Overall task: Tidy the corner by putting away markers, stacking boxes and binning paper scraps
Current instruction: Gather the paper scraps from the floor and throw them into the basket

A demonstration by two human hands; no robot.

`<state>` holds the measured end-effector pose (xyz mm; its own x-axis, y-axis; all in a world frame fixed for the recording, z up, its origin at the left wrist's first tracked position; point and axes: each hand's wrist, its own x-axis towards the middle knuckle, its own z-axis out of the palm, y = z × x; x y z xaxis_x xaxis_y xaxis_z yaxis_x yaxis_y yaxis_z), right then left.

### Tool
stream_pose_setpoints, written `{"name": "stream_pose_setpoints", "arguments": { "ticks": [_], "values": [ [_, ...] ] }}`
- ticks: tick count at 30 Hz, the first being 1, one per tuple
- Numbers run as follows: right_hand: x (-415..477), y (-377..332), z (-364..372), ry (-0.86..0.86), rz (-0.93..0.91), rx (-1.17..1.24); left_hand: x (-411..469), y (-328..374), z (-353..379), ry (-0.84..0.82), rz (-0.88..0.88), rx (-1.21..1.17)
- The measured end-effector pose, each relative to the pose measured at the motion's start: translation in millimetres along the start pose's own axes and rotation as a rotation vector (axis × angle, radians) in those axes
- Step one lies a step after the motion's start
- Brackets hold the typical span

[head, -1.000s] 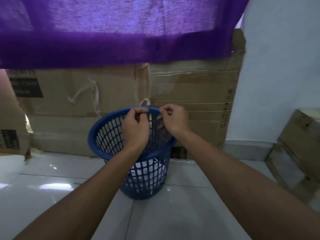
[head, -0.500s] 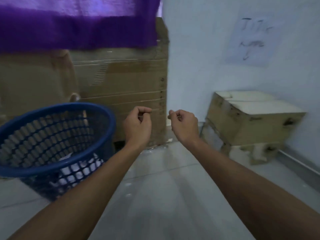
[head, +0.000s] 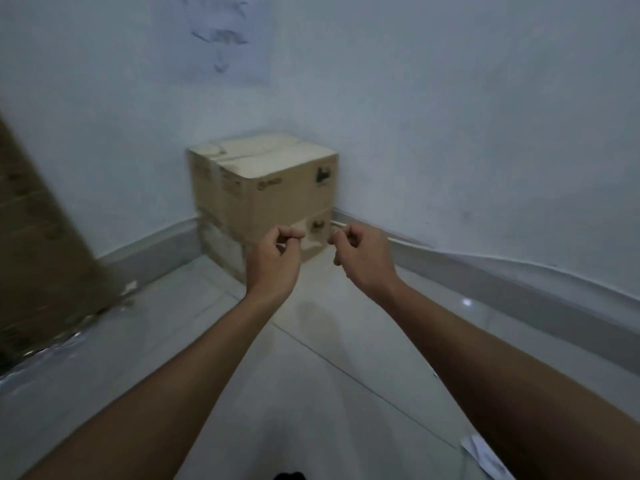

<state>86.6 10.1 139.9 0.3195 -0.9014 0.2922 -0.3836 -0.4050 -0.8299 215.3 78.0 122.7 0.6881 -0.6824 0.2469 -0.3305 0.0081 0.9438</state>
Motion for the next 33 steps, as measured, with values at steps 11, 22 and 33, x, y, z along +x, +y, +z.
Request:
{"name": "stream_pose_setpoints", "arguments": {
  "ticks": [11,22,33],
  "values": [
    [-65,120,-153,0.222,0.234,-0.004,-104,31,161,-0.399,0.145,0.013],
    [-148,232,-189,0.043,0.442,-0.116,-174,-23,256,-0.652,0.12,0.112],
    [-233,333,-179,-0.324,0.243,-0.765,-197,-121,309,-0.744,0.171,0.623]
  ]
}}
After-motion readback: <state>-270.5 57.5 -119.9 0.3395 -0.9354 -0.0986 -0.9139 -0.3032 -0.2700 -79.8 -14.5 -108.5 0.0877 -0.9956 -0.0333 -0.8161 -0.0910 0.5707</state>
